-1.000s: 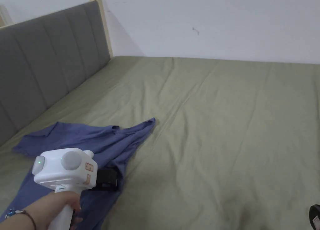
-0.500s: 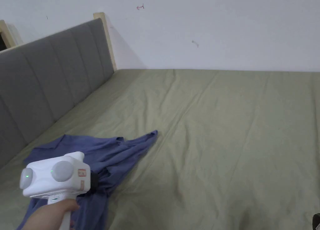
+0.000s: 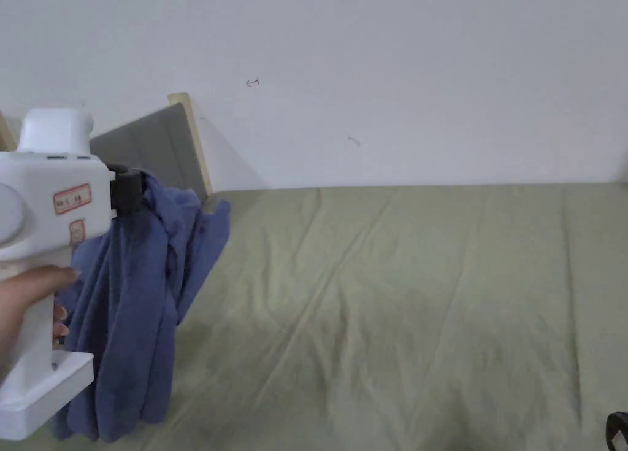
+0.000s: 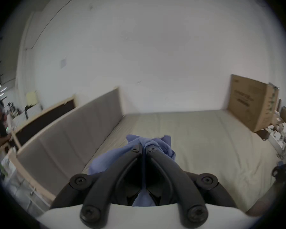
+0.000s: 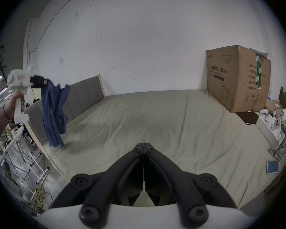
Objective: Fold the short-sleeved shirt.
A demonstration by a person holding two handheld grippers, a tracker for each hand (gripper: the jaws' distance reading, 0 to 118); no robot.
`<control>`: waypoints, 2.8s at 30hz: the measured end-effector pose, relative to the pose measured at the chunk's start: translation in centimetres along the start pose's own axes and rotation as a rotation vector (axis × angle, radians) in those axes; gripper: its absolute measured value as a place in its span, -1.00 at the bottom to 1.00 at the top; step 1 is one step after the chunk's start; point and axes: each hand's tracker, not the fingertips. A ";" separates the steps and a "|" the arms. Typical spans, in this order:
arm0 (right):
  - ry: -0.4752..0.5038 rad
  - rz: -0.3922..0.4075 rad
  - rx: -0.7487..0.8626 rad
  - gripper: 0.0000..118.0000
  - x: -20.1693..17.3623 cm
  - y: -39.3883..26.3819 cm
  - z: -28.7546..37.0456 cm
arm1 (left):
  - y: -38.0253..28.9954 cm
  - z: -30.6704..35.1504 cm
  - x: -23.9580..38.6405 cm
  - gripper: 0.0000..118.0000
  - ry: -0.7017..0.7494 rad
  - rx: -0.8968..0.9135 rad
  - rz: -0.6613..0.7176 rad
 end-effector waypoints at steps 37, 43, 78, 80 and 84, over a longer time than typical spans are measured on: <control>-0.167 -0.158 0.124 -1.00 9.1 -0.7 5.2 | -12.8 2.4 22.0 0.39 -0.477 0.015 0.149; -0.204 -0.095 0.362 -1.00 5.9 -0.6 7.6 | -17.2 11.2 18.7 -1.00 -0.207 0.265 0.240; -0.152 -0.126 0.077 -1.00 5.8 -2.1 1.8 | -30.1 -11.8 28.4 0.78 -0.271 -0.768 0.065; -0.158 -0.118 0.058 -1.00 5.8 -2.1 0.9 | -28.9 -10.0 29.1 0.06 -0.282 -0.658 -0.008; -0.151 -0.072 0.008 -1.00 5.9 -1.1 -2.1 | -26.8 -7.5 27.8 -0.93 -0.392 -0.515 0.011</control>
